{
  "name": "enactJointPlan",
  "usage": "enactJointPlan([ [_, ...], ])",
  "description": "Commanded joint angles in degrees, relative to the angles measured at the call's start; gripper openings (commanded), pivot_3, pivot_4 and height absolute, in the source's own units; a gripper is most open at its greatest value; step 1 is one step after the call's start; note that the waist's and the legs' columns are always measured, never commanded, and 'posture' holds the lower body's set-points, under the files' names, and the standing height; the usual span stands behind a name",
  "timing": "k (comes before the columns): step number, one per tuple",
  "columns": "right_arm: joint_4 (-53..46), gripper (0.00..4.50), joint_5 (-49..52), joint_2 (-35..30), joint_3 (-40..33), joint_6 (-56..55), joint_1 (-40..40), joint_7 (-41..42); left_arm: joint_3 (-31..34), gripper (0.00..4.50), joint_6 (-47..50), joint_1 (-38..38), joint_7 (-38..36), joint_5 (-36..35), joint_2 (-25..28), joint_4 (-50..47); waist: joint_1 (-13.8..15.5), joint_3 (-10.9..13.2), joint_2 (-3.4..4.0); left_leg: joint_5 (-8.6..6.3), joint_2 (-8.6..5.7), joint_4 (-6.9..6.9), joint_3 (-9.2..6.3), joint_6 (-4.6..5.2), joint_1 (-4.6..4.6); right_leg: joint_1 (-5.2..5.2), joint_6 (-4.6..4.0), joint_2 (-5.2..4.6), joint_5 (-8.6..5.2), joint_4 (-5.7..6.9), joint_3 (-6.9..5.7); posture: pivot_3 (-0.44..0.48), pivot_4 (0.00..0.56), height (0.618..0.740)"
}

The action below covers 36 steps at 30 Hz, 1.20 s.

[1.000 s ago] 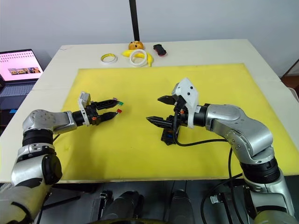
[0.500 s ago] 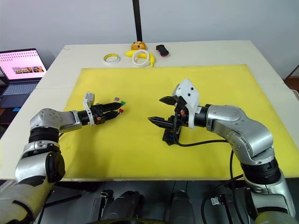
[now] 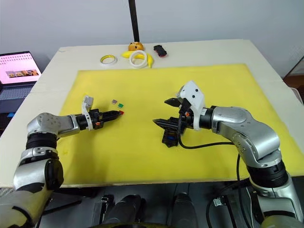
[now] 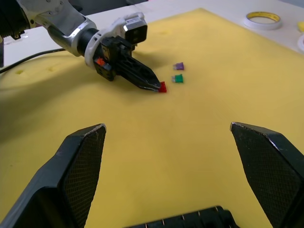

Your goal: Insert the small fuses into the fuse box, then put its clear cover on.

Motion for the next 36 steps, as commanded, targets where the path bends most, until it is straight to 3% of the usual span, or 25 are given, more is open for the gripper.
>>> enactJointPlan([
  [1,-2.39,4.5,1.52,-0.3,-2.64,0.01,0.37,0.0,1.85,0.15,3.75,0.15,-0.96,-2.7,2.91,-4.45,-0.25,0.01,-0.01,0.0,0.03,-0.01,0.0,0.0,-0.03,-0.04,0.0,0.02,0.0,0.01,0.0,0.0,0.15,0.74],
  [7,-3.42,4.5,9.77,2.55,-8.38,5.24,1.22,-3.77,4.27,0.15,14.71,-0.77,-2.65,-12.09,3.27,-19.18,-0.93,0.02,-0.04,0.0,0.03,-0.04,-0.01,-0.01,-0.13,-0.15,0.0,0.01,0.0,0.22,0.01,0.0,0.15,0.74],
  [14,1.63,4.5,34.49,14.21,-16.91,14.95,-1.71,-21.5,2.99,0.15,18.2,-4.52,1.37,-21.67,-4.56,-29.03,-0.91,0.02,-0.03,0.0,0.03,-0.04,-0.03,-0.01,-0.11,-0.09,0.0,0.0,0.0,0.21,0.02,0.0,0.15,0.74],
  [23,6.31,4.5,54.33,15.19,-14.79,13.5,-3.45,-37.83,1.54,0.15,18.19,-5.63,3.43,-26.31,-9.03,-32.87,-1.14,0.02,-0.03,0.0,0.05,-0.09,0.03,-0.01,-0.1,-0.15,-0.01,0.03,-0.01,0.21,0.07,0.0,0.15,0.74],
  [27,7.03,3.22,58.86,14.2,-13.32,11.75,-3.46,-41.27,1.31,0.0,18.16,-6.09,3.91,-27.22,-9.27,-32.7,-1.03,0.02,-0.03,0.0,0.04,-0.09,0.03,-0.01,-0.1,-0.15,-0.01,0.03,-0.01,0.21,0.08,0.0,0.15,0.74],
  [35,6.53,3.22,62.27,12.79,-10.85,8.27,-2.85,-43.3,0.33,0.0,17.72,-5.85,3.79,-27.88,-8.99,-32.79,-1.05,0.02,-0.03,0.0,0.04,-0.08,0.05,-0.01,-0.1,-0.15,-0.01,0.04,-0.01,0.21,0.07,0.0,0.15,0.74],
  [36,6.43,3.0,62.46,12.56,-10.72,7.94,-2.76,-43.31,0.22,0.0,17.66,-5.82,3.74,-27.82,-8.92,-32.75,-1.03,0.02,-0.03,0.0,0.04,-0.08,0.05,-0.01,-0.1,-0.15,-0.01,0.04,-0.01,0.21,0.07,0.0,0.15,0.74],
])
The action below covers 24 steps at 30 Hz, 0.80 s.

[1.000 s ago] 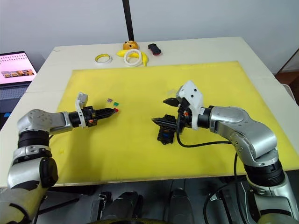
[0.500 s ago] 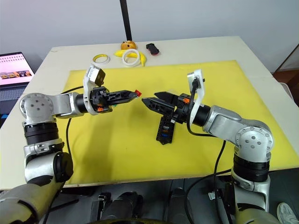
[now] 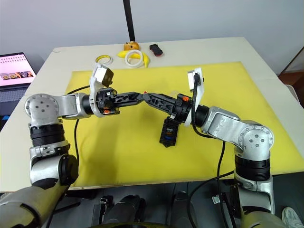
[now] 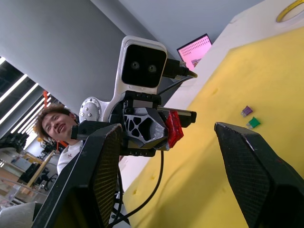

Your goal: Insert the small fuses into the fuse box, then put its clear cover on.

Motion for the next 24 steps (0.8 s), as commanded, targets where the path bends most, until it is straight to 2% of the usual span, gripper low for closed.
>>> enactJointPlan([
  [1,-1.74,2.78,2.16,-0.84,-0.04,-2.36,-0.26,-0.08,-0.22,0.0,-0.09,-1.2,-0.2,-1.55,0.51,-1.07,0.03,0.0,0.0,0.0,0.0,0.0,0.0,0.0,0.0,0.0,0.0,0.0,0.0,0.0,0.0,0.0,0.15,0.74],
  [2,-1.8,2.55,2.23,-1.03,0.04,-2.67,-0.22,-0.03,-0.3,0.0,-0.16,-1.24,-0.18,-1.47,0.52,-0.93,0.02,0.0,0.0,0.0,0.0,0.0,0.0,0.0,0.0,0.0,0.0,0.0,0.0,0.0,0.0,0.0,0.15,0.74],
  [7,-2.09,0.28,2.87,-2.21,0.84,-3.7,-0.15,0.11,-0.5,0.0,-0.52,-1.52,-0.09,-1.49,0.11,-0.65,0.05,0.0,0.0,0.0,0.0,0.0,0.0,0.0,0.0,0.0,0.0,0.01,0.0,0.0,0.0,0.0,0.15,0.74],
  [8,-2.21,0.13,3.08,-2.45,0.99,-3.87,-0.05,0.1,-0.61,0.0,-0.67,-1.52,-0.03,-1.51,0.05,-0.58,0.03,0.0,0.0,0.0,0.0,0.0,0.0,0.0,0.0,0.0,0.0,0.0,0.0,0.0,0.0,0.0,0.15,0.74],
  [15,-3.25,0.13,5.32,-5.12,1.08,-4.83,1.17,0.08,-0.95,0.0,-1.2,-1.56,-0.15,-1.24,0.26,0.54,0.06,0.0,0.0,0.0,0.0,0.0,0.01,0.0,-0.01,0.0,0.0,0.0,0.0,-0.02,0.0,0.0,0.15,0.74],
  [18,-3.57,0.0,6.64,-7.24,0.37,-5.09,1.22,0.19,-2.97,0.98,-1.8,-0.62,-3.27,-1.04,3.54,-1.03,0.01,0.0,0.0,0.0,0.0,0.0,0.01,0.0,-0.01,0.0,0.0,0.01,0.0,-0.03,0.0,0.0,0.15,0.74],
  [20,-3.89,0.0,7.2,-9.62,-0.43,-4.69,1.14,0.97,-7.82,1.9,-4.87,0.6,-8.22,1.17,8.62,-4.66,-0.1,0.0,0.0,0.0,0.01,-0.01,0.01,0.0,-0.01,-0.01,0.0,0.02,0.0,-0.04,0.0,0.0,0.15,0.74],
  [24,-4.07,0.0,4.94,-16.78,-2.34,-2.23,1.44,6.17,-21.96,3.87,-22.22,5.02,-24.84,11.76,20.07,-14.03,0.02,0.03,0.05,0.0,0.03,-0.13,0.09,0.0,0.0,-0.06,-0.01,0.03,0.0,-0.23,0.06,0.0,0.15,0.74],
])
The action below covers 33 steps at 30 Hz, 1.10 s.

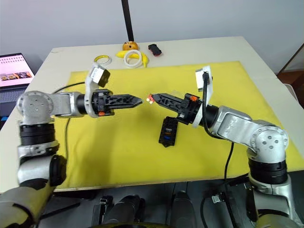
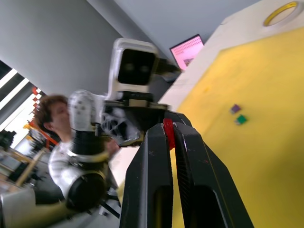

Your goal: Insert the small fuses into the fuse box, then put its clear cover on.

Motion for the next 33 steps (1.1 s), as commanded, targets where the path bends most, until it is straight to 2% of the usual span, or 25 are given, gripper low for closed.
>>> enactJointPlan([
  [1,-1.88,0.0,-2.74,-5.49,-2.91,1.81,-0.41,6.4,-10.09,3.87,-14.56,2.02,-13.17,8.62,5.82,-6.87,0.36,0.01,0.02,0.0,0.02,-0.02,0.01,0.0,0.01,0.06,0.0,0.02,0.0,-0.22,0.0,0.0,0.15,0.74],
  [3,-2.23,0.0,-7.18,-8.64,-2.85,2.61,-0.3,10.95,-13.95,3.87,-20.0,2.73,-17.06,12.14,7.51,-7.85,0.88,0.01,0.02,0.0,0.02,0.02,-0.05,0.0,0.04,0.29,0.0,0.04,0.0,-0.46,-0.08,0.0,0.15,0.74],
  [6,-5.1,0.0,-22.69,-14.5,1.03,0.05,0.6,23.42,-19.71,4.48,-36.43,4.4,-19.61,22.75,6.31,-8.08,1.58,0.02,0.02,-0.02,0.0,0.09,-0.01,0.03,0.01,0.33,-0.01,0.04,0.03,-0.56,-0.09,0.0,0.15,0.74],
  [9,-6.85,0.0,-38.55,-18.38,7.29,-6.8,2.43,34.71,-23.47,4.48,-48.6,5.19,-21.14,30.54,4.45,-5.71,1.55,0.04,-0.01,-0.03,0.02,0.09,0.0,0.06,-0.01,0.34,-0.01,0.07,0.03,-0.6,-0.13,0.0,0.15,0.74],
  [16,-1.55,0.0,-62.53,-16.57,17.6,-20.71,1.55,45.71,-26.82,4.48,-60.9,3.64,-20.34,39.04,-3.06,2.91,1.45,0.05,-0.04,-0.03,0.05,0.1,0.06,0.06,-0.02,0.3,0.01,0.04,0.04,-0.58,-0.14,0.0,0.15,0.74],
  [20,1.37,0.0,-69.36,-14.44,18.85,-24.76,1.05,48.57,-27.44,4.48,-65.38,3.74,-20.5,42.29,-5.23,5.57,1.46,0.06,-0.04,-0.03,0.04,0.11,0.05,0.06,-0.03,0.29,0.02,0.04,0.04,-0.58,-0.15,0.0,0.15,0.74],
  [25,3.75,0.0,-75.99,-12.55,19.56,-29.35,2.1,51.28,-27.54,4.48,-66.56,3.21,-20.33,44.0,-7.53,7.49,1.51,0.06,-0.04,-0.03,0.04,0.12,0.02,0.06,-0.03,0.3,0.02,0.04,0.04,-0.57,-0.15,0.0,0.15,0.74],
  [33,4.7,0.0,-80.28,-10.48,18.44,-31.32,3.67,53.47,-26.98,4.48,-67.11,3.02,-20.44,45.35,-9.14,8.25,1.46,0.06,-0.04,-0.03,0.04,0.13,0.01,0.06,-0.03,0.3,0.02,0.04,0.05,-0.56,-0.15,0.0,0.15,0.74],
])
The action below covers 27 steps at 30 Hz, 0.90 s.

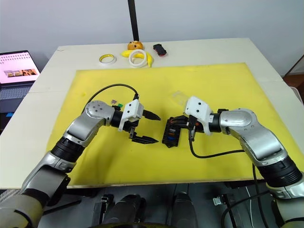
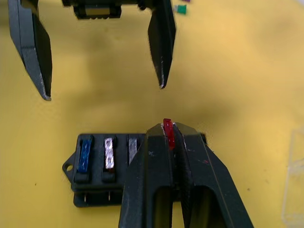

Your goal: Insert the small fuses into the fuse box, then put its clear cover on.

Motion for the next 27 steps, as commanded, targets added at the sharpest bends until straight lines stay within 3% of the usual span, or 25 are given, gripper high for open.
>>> enactJointPlan([
  [1,-0.98,0.0,-1.22,0.79,-2.0,-1.38,0.45,0.86,1.23,4.48,-0.85,-1.33,-0.03,0.32,-0.07,-0.72,0.02,0.0,0.0,0.0,0.0,0.0,0.0,0.0,0.0,0.0,0.0,0.0,0.0,0.0,0.0,0.0,0.15,0.74],
  [27,1.31,0.0,-6.96,4.18,-3.53,-5.08,2.45,2.83,1.34,4.48,-0.31,-1.59,0.02,0.55,-0.67,-1.55,-0.01,0.0,0.0,0.0,0.0,0.01,-0.01,0.0,0.01,0.0,0.0,0.0,0.0,0.02,0.0,0.0,0.15,0.74],
])
